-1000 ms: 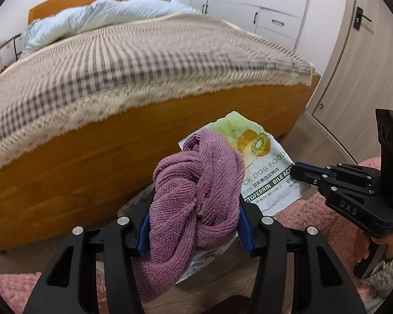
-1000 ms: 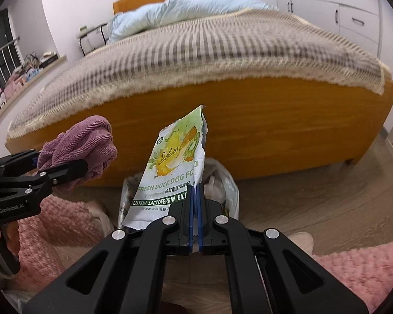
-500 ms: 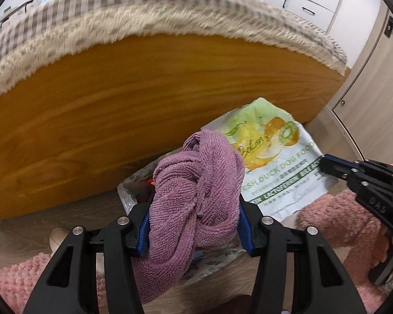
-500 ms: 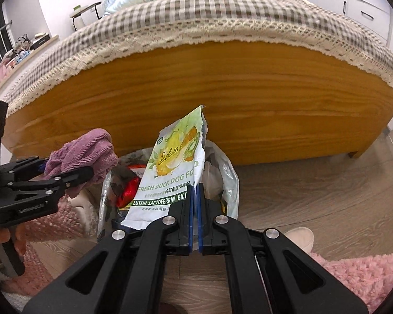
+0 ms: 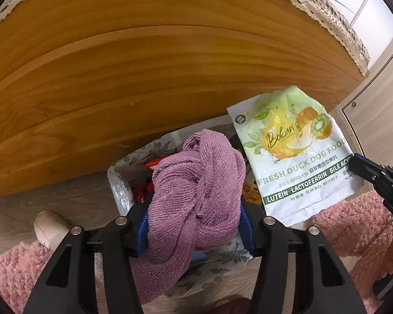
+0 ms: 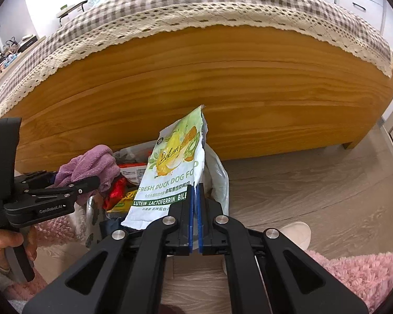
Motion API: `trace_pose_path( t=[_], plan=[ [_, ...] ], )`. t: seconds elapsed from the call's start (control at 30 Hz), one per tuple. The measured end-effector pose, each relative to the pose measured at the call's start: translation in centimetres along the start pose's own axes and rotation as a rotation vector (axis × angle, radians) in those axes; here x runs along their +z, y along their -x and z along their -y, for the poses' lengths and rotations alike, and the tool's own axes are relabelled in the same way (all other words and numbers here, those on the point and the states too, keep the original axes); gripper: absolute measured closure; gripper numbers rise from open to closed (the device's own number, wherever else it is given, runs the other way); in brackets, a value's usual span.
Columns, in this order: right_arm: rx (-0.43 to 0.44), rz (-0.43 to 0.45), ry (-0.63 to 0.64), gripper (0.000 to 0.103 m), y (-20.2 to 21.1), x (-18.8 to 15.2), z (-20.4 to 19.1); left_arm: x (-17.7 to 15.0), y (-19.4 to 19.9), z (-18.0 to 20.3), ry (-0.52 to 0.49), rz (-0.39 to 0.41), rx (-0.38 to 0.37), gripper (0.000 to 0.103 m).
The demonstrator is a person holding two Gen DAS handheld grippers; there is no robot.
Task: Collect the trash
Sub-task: 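Open the left gripper to drop the mauve towel into the bin, then lower the dog food packet into the bin mouth with the right gripper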
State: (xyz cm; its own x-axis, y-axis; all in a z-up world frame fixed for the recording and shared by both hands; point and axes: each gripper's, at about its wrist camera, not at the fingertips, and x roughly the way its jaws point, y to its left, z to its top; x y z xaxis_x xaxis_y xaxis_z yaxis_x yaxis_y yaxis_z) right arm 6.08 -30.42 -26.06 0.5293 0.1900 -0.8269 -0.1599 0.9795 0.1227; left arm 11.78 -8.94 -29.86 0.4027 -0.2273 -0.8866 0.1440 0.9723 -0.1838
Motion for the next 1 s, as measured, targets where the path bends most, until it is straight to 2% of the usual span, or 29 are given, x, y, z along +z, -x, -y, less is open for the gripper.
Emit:
trace_pose_path(
  t=[0.1, 0.2, 0.23, 0.27, 0.53, 0.77, 1.0],
  plan=[
    [-0.005, -0.007, -0.008, 0.101, -0.3, -0.1, 0.2, 0.2, -0.3, -0.1, -0.002, -0.003, -0.001, 0.038],
    [-0.009, -0.003, -0.011, 0.101, -0.3, -0.2, 0.2, 0.7, 0.2, -0.3, 0.019, -0.006, -0.003, 0.019],
    [-0.010, -0.001, -0.012, 0.101, -0.3, -0.3, 0.2, 0.9, 0.4, -0.4, 0.030, -0.001, 0.006, 0.010],
    [-0.012, 0.000, -0.014, 0.101, -0.3, -0.3, 0.2, 1.0, 0.7, -0.7, 0.043, 0.004, 0.013, 0.008],
    [-0.018, 0.005, -0.012, 0.101, 0.1, -0.6, 0.2, 0.8, 1.9, -2.0, 0.108, 0.014, 0.038, 0.007],
    [-0.009, 0.002, -0.006, 0.101, -0.1, -0.4, -0.1, 0.7, 3.5, -1.9, 0.099, 0.036, 0.076, 0.007],
    [0.006, -0.011, 0.025, 0.101, -1.3, -0.3, -1.2, 0.8, 5.2, -1.6, 0.090, 0.092, 0.095, 0.007]
  ],
)
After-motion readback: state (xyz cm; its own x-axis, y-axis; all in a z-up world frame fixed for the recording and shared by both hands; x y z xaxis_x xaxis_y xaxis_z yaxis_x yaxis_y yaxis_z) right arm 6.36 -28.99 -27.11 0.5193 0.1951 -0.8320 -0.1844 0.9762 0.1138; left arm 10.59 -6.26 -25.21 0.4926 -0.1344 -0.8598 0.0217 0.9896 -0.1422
